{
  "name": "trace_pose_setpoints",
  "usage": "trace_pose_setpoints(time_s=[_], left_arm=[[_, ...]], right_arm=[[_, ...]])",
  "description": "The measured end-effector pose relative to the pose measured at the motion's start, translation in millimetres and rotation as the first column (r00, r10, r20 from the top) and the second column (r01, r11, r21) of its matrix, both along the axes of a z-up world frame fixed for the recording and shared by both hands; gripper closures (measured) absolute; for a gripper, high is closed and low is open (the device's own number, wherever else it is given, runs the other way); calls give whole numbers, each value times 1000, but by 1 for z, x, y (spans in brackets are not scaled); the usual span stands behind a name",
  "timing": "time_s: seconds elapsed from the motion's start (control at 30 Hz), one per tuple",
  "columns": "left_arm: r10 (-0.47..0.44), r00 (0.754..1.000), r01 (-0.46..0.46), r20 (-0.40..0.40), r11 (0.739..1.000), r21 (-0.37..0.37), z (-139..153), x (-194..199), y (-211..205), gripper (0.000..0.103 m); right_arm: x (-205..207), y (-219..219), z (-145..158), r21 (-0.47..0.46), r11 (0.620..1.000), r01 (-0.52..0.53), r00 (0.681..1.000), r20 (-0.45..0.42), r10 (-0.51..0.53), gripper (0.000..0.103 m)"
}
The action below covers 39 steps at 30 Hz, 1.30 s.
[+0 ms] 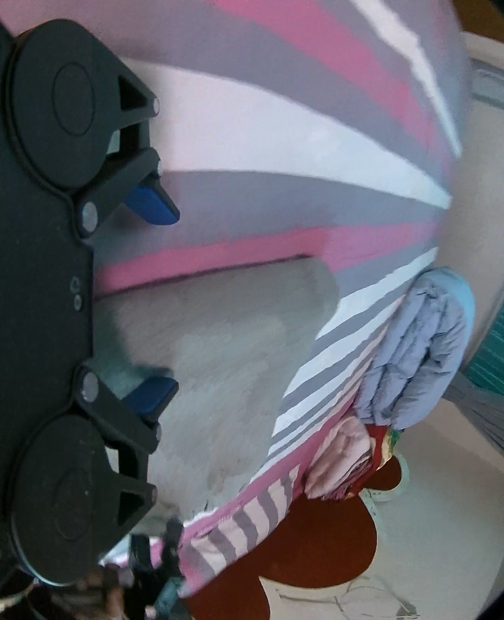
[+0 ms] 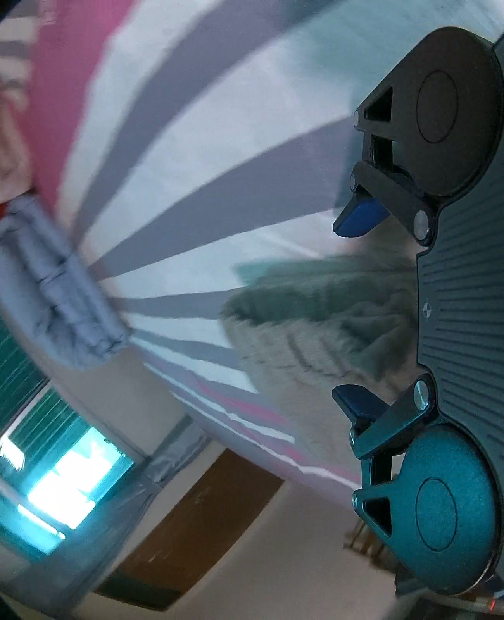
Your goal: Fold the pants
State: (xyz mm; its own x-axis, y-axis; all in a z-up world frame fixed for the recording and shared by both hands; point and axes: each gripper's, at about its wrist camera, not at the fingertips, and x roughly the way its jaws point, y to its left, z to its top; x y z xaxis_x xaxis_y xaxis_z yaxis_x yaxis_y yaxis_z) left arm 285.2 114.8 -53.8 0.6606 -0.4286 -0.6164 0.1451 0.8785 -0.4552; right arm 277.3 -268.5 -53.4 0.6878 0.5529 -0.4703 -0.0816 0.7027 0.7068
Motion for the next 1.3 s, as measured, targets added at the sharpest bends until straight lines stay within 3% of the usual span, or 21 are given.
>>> trace_pose_setpoints(time_s=[0.17, 0.3, 0.37, 0.43, 0.47, 0.5, 0.6, 0.63, 0.73, 0.87, 0.97, 1.03, 1.13, 1.3], left_arm=[[-40, 996, 26, -79, 985, -173, -14, 11, 14, 25], [-79, 990, 39, -118, 951, -307, -30, 30, 27, 25], [-117, 985, 66, -126, 934, -352, -36, 43, 28, 26], [-151, 980, 91, -130, 920, -380, -40, 53, 30, 30], [-166, 977, 102, -135, 917, -385, -42, 57, 31, 38], [-175, 975, 109, -139, 915, -389, -45, 60, 31, 47], [-206, 968, 128, -141, 894, -429, -53, 68, 34, 55], [-218, 967, 142, -131, 890, -433, -54, 67, 35, 56], [-219, 970, 150, -106, 882, -447, -57, 66, 32, 54], [-195, 978, 133, -69, 848, -514, -67, 68, 27, 56], [-169, 985, 118, -41, 827, -549, -71, 64, 23, 72], [-139, 990, 93, -29, 787, -610, -76, 58, 29, 79], [-120, 993, 99, 14, 740, -665, -73, 47, 31, 82], [-108, 991, 129, 73, 733, -668, -54, 44, 40, 82]], right_arm=[[9, -16, -16, 118, 993, -1, 998, -66, 9, 16], [24, -26, -14, 189, 981, -42, 992, -108, 63, 2], [33, -29, -12, 224, 972, -76, 988, -115, 104, 2], [40, -25, -14, 231, 965, -123, 983, -102, 150, 3], [42, -24, -14, 233, 962, -144, 981, -92, 170, 3], [44, -23, -14, 237, 959, -156, 980, -83, 180, 9], [47, -26, -21, 262, 954, -147, 982, -81, 173, 36], [48, -33, -25, 287, 949, -132, 983, -85, 162, 40], [45, -43, -31, 315, 936, -156, 979, -75, 188, 41], [55, -49, -36, 335, 927, -170, 974, -85, 210, 41], [62, -45, -40, 341, 925, -166, 975, -86, 206, 42], [64, -43, -38, 338, 927, -161, 975, -89, 202, 42], [67, -43, -37, 343, 923, -177, 974, -75, 215, 52], [71, -42, -17, 353, 911, -212, 974, 0, 227, 54]])
